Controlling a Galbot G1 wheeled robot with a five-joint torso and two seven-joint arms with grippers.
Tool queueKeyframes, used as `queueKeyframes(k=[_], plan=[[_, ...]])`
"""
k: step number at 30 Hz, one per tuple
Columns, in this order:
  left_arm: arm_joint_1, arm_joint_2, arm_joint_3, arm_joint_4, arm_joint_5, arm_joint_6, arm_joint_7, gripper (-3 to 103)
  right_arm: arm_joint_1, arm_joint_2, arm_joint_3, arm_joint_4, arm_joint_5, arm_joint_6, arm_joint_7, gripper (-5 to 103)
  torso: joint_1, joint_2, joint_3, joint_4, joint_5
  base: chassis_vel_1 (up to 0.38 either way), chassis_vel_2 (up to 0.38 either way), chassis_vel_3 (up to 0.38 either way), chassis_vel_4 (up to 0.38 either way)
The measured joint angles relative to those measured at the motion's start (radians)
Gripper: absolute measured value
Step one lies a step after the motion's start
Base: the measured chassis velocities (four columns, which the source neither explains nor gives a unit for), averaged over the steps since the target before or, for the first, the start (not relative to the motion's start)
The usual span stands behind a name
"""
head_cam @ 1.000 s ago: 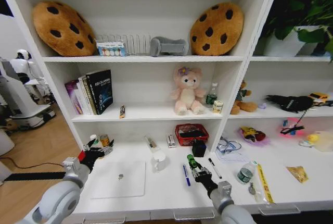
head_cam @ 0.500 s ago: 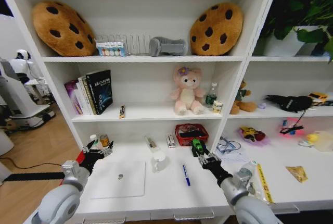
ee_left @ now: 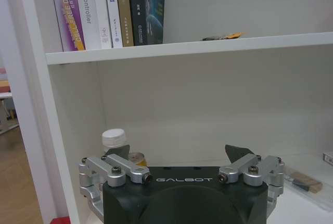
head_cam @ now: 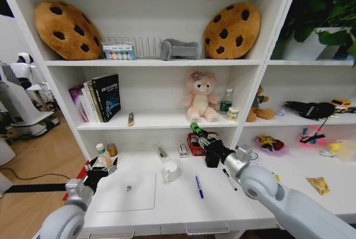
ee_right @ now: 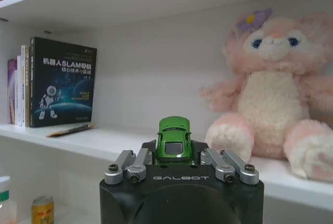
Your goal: Organize the objects on the table.
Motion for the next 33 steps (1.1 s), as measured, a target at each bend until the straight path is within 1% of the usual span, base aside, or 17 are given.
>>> queueKeyframes(k=[1, 2, 3, 5, 6, 8, 9, 11, 12, 14, 15, 17, 22, 26, 29, 31, 33], plan=[[-0.002, -0.001, 0.001, 0.008, 0.004, -0.002, 0.002, 100, 0.11, 0.016, -0.057, -0.05, 0.021, -0.001, -0.003, 35, 0.0, 0.0, 0.0, 0.0007, -0.0003, 0.0, 0.0, 0.0, 0.0], [-0.005, 0.0, 0.003, 0.01, 0.004, -0.003, 0.003, 100, 0.145, 0.022, -0.074, -0.069, 0.029, -0.002, -0.004, 35, 0.0, 0.0, 0.0, 0.0006, -0.0003, 0.0, 0.0, 0.0, 0.0], [-0.005, 0.0, 0.003, 0.01, 0.004, -0.003, 0.003, 100, 0.145, 0.022, -0.074, -0.069, 0.029, -0.002, -0.004, 35, 0.0, 0.0, 0.0, 0.0006, -0.0003, 0.0, 0.0, 0.0, 0.0], [-0.004, -0.001, 0.002, 0.013, 0.005, -0.005, 0.006, 100, 0.228, 0.044, -0.124, -0.123, 0.059, -0.008, -0.004, 35, 0.0, 0.0, 0.0, -0.0001, -0.0004, 0.0, 0.0, 0.0, 0.0], [-0.004, -0.001, 0.002, 0.013, 0.005, -0.005, 0.006, 100, 0.228, 0.044, -0.124, -0.123, 0.059, -0.008, -0.004, 35, 0.0, 0.0, 0.0, -0.0001, -0.0004, 0.0, 0.0, 0.0, 0.0], [0.004, -0.006, -0.005, 0.015, 0.008, -0.011, 0.01, 100, 0.302, 0.081, -0.177, -0.186, 0.086, -0.014, -0.004, 35, 0.0, 0.0, 0.0, 0.0, -0.0002, 0.0, 0.0, 0.0, 0.0], [0.004, -0.006, -0.005, 0.015, 0.008, -0.011, 0.01, 100, 0.302, 0.081, -0.177, -0.186, 0.086, -0.014, -0.004, 35, 0.0, 0.0, 0.0, 0.0, -0.0002, 0.0, 0.0, 0.0, 0.0], [0.006, -0.008, -0.007, 0.018, 0.011, -0.015, 0.012, 100, 0.362, 0.125, -0.229, -0.237, 0.114, -0.022, -0.002, 35, 0.0, 0.0, 0.0, 0.0, -0.0001, 0.0, 0.0, 0.0, 0.0], [0.006, -0.008, -0.007, 0.018, 0.011, -0.015, 0.012, 100, 0.362, 0.125, -0.229, -0.237, 0.114, -0.022, -0.002, 35, 0.0, 0.0, 0.0, 0.0, -0.0001, 0.0, 0.0, 0.0, 0.0], [0.002, -0.01, -0.005, 0.019, 0.011, -0.016, 0.013, 100, 0.409, 0.161, -0.264, -0.269, 0.135, -0.028, -0.001, 35, 0.0, 0.0, 0.0, 0.0001, -0.0003, 0.0, 0.0, 0.0, 0.0], [0.002, -0.01, -0.005, 0.019, 0.011, -0.016, 0.013, 100, 0.409, 0.161, -0.264, -0.269, 0.135, -0.028, -0.001, 35, 0.0, 0.0, 0.0, 0.0001, -0.0003, 0.0, 0.0, 0.0, 0.0], [-0.012, -0.006, 0.008, 0.025, 0.008, -0.016, 0.013, 100, 0.472, 0.219, -0.307, -0.316, 0.163, -0.04, -0.001, 35, 0.0, 0.0, 0.0, 0.0007, -0.0004, 0.0, 0.0, 0.0, 0.0], [-0.016, -0.004, 0.011, 0.031, 0.006, -0.016, 0.017, 100, 0.515, 0.259, -0.342, -0.363, 0.188, -0.054, -0.002, 35, 0.0, 0.0, 0.0, -0.0001, -0.0002, 0.0, 0.0, 0.0, 0.0], [-0.018, -0.007, 0.014, 0.036, 0.006, -0.018, 0.018, 100, 0.566, 0.293, -0.369, -0.406, 0.226, -0.077, -0.005, 35, 0.0, 0.0, 0.0, 0.0002, -0.0002, 0.0, 0.0, 0.0, 0.0], [-0.02, -0.008, 0.015, 0.039, 0.006, -0.018, 0.018, 100, 0.586, 0.301, -0.38, -0.419, 0.246, -0.085, -0.012, 35, 0.0, 0.0, 0.0, 0.0002, -0.0003, 0.0, 0.0, 0.0, 0.0], [-0.02, -0.015, 0.018, 0.041, 0.007, -0.018, 0.019, 100, 0.621, 0.316, -0.398, -0.449, 0.291, -0.116, -0.022, 35, 0.0, 0.0, 0.0, 0.0002, -0.0004, 0.0, 0.0, 0.0, 0.0], [-0.019, -0.017, 0.019, 0.041, 0.007, -0.018, 0.019, 100, 0.629, 0.321, -0.404, -0.465, 0.301, -0.131, -0.032, 35, 0.0, 0.0, 0.0, 0.0003, -0.0003, 0.0, 0.0, 0.0, 0.0]])
